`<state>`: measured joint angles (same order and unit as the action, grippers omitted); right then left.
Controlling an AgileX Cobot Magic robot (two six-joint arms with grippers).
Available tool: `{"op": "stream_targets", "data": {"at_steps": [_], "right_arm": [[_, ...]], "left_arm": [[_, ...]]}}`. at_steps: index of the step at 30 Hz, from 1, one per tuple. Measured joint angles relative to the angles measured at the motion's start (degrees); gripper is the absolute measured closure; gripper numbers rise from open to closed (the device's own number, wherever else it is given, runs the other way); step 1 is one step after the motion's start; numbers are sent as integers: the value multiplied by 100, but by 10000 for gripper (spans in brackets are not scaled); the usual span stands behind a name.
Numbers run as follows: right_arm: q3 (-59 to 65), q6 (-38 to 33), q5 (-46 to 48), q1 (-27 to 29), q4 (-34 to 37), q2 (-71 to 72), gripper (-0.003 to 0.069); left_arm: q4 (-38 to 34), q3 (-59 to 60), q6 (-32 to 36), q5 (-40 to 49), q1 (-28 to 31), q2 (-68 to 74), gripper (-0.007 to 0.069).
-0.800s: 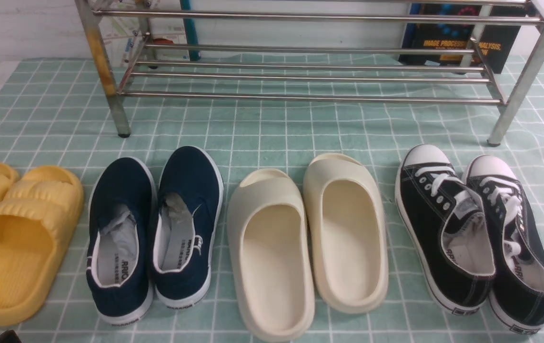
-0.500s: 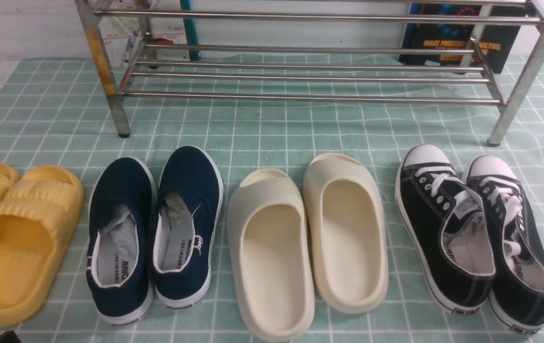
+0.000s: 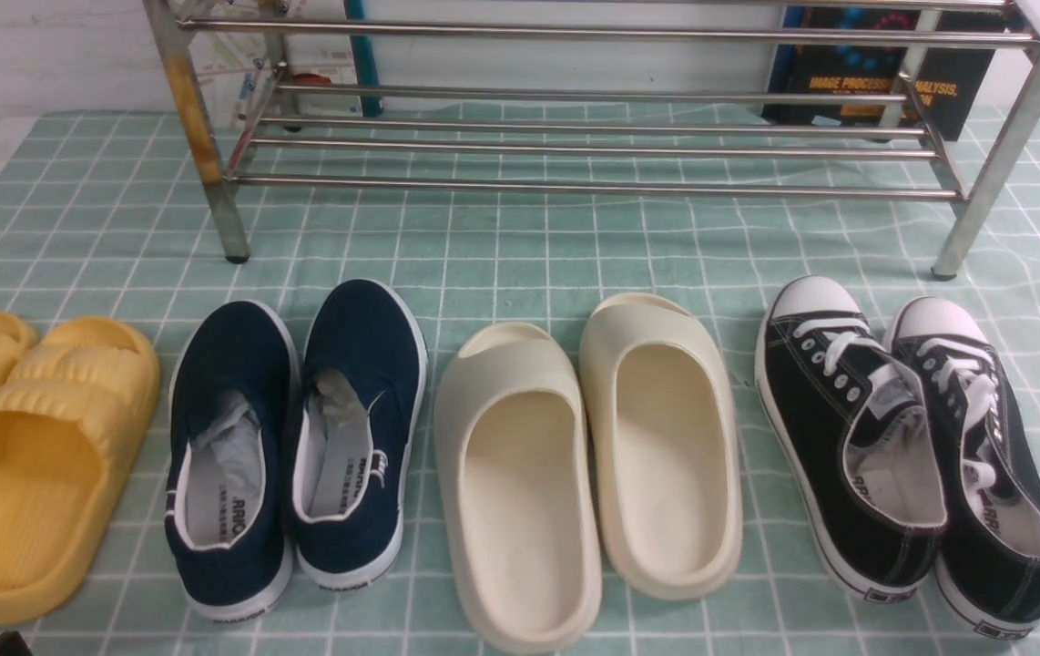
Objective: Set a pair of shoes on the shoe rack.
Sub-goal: Use the left arm to grab the shoe closest to it
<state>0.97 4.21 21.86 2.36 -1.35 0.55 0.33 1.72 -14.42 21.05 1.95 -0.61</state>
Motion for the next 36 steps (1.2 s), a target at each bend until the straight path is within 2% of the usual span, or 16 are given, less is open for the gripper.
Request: {"op": "stream_targets", "data": {"at_steps": [3,4,6,8,9,10,13,20,27,31,33,36], "right_arm": [[0,0,0,0,0,0,419],[0,0,0,0,0,0,419],[0,0,0,0,0,0,419],[0,0,0,0,0,0,419],[0,0,0,0,0,0,419],[0,0,0,0,0,0,419],[0,0,0,0,0,0,419],[0,0,0,0,0,0,419],[0,0,0,0,0,0,419],[0,0,0,0,0,0,419],[0,0,0,0,0,0,419],[0,0,0,0,0,0,419]], "left_arm": [[-768,0,-651,-480,0,0,386],[-768,0,-717,-480,0,0,386],[-2140,0,-1819,-917,0,0,386],[-2734,0,-2196,-1046,0,0,386],[-3341,0,-2688,-1132,0,0,386],[-3732,0,-2898,-1163,0,0,386],[-4090,0,-3100,-1160,0,0,386],[-4149,0,-3036,-1033,0,0,386],[-4165,0,-2071,-800,0,0,386],[-4236,-20,-1893,-672,0,0,386],[-4236,-231,-1703,-434,0,0,386],[-4122,-832,-1029,-176,0,0,386]]}}
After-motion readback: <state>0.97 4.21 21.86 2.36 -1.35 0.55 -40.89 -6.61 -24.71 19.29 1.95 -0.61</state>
